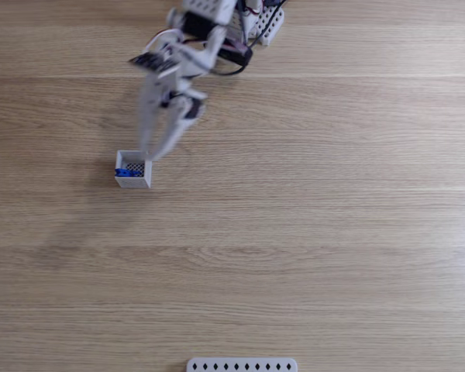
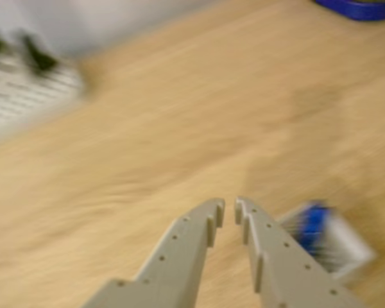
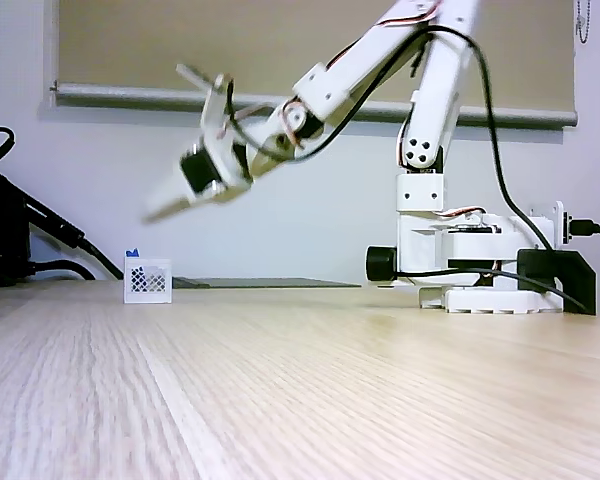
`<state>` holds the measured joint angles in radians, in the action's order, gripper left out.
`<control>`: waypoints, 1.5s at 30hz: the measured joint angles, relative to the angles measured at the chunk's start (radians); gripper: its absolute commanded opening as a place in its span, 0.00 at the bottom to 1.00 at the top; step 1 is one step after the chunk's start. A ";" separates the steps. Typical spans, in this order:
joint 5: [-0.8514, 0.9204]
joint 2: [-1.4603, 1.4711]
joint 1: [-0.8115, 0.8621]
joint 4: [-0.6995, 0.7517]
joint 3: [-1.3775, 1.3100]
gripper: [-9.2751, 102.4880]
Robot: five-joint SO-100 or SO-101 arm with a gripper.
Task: Grasp a peg and put it in the crate.
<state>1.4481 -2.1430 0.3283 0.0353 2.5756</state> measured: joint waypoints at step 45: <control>-1.519 -1.177 -0.339 1.186 0.414 0.08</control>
<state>-0.0706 -3.3195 -0.0107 1.2210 2.9897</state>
